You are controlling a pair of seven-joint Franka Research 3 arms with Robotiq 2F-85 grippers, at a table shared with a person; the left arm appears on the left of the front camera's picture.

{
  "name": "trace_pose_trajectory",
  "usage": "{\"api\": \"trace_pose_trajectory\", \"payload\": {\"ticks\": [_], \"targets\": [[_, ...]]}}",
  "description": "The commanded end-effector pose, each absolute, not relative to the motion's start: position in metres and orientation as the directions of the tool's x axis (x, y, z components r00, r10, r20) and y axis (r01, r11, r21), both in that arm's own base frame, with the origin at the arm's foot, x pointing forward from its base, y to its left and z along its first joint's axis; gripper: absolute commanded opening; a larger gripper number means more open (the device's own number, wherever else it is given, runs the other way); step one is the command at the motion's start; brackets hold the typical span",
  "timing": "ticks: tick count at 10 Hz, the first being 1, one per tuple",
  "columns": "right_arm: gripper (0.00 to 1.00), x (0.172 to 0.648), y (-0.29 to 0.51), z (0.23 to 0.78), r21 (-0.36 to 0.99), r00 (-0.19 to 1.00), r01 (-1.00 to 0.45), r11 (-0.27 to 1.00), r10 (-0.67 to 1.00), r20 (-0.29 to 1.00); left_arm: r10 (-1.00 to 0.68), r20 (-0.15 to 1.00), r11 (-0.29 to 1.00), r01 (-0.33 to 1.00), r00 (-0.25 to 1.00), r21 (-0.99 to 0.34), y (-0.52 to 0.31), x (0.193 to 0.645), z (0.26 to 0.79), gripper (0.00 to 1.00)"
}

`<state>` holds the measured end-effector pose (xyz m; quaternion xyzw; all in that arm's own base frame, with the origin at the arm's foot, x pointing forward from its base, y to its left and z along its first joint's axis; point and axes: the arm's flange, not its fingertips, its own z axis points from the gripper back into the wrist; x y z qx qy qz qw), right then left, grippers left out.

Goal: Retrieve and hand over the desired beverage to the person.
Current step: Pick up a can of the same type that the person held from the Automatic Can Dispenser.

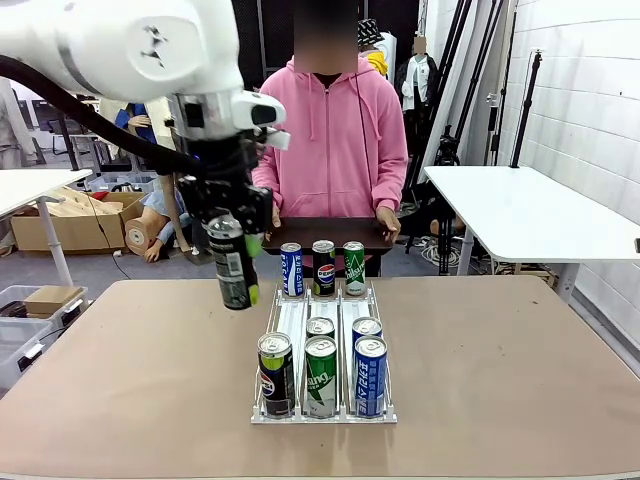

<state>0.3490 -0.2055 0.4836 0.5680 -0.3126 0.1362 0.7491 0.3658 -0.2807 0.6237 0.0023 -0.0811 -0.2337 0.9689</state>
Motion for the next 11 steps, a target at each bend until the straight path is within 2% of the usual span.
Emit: {"api": "trace_pose_trajectory", "payload": {"ticks": [1,5,11], "targets": [[1.0,0.348,-0.204,0.483,0.763,0.757,-0.572,0.302,-0.162,0.632,-0.437,0.179,0.899,0.434,0.881,0.058,-0.244,0.368,0.641,0.0],[1.0,0.348,-0.204,0.483,0.763,0.757,-0.572,0.302,-0.162,0.632,-0.358,0.191,0.933,0.345,0.914,0.099,-0.177,0.354,0.667,0.0],[1.0,0.348,-0.204,0.483,0.763,0.757,-0.572,0.302,-0.162,0.632,-0.273,0.174,0.961,0.261,0.946,0.093,-0.122,0.351,0.636,0.0]]}}
